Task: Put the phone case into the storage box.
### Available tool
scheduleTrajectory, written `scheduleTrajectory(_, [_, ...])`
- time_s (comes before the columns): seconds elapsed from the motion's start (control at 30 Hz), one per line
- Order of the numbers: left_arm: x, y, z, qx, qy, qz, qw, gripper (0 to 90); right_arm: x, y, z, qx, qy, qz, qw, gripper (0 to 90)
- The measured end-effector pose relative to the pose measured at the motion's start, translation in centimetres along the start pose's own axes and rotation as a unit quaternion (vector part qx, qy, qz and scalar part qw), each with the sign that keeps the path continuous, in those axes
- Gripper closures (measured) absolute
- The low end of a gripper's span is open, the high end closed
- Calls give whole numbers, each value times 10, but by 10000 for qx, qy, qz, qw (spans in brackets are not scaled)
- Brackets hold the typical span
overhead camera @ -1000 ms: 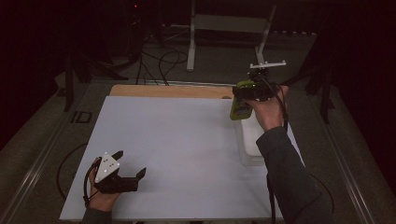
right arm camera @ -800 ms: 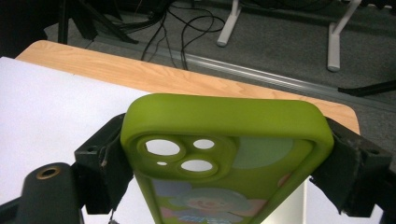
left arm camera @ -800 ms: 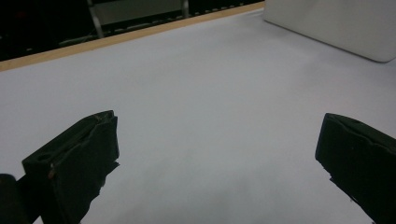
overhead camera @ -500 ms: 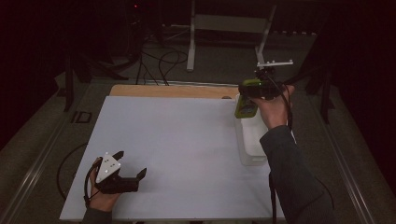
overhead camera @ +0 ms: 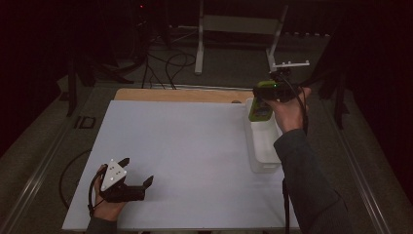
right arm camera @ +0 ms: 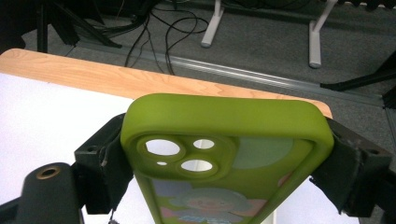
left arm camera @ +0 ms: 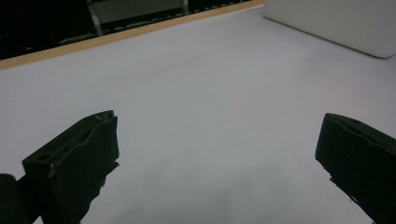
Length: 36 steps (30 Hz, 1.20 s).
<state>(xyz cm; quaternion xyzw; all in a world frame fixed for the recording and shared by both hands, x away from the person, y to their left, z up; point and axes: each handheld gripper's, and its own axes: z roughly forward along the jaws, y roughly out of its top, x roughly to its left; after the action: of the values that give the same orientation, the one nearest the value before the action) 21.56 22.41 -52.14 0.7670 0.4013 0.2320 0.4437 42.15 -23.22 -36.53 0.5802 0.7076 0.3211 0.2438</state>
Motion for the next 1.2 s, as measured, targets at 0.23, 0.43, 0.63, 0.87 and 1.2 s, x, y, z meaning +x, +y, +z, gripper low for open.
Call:
scheduleTrajectory(0.23, [0, 0, 0, 18, 9, 12, 10000, 0, -6, 1, 4, -31, -25, 72, 10000, 154])
scheduleTrajectory(0.43, [-1, 0, 0, 25, 17, 21, 10000, 0, -9, 1, 6, -40, -69, 138, 9999, 154])
scheduleTrajectory(0.63, [0, 0, -1, 6, 22, 7, 10000, 0, -15, 1, 11, -60, -116, 211, 9997, 154])
scheduleTrajectory(0.87, [-1, 0, 0, 18, 21, 30, 10000, 0, -20, -2, 19, -50, -155, 299, 9994, 154])
scheduleTrajectory(1.2, [-1, 0, -1, 4, 23, 25, 10000, 0, -22, -3, 27, -32, -189, 364, 9992, 154])
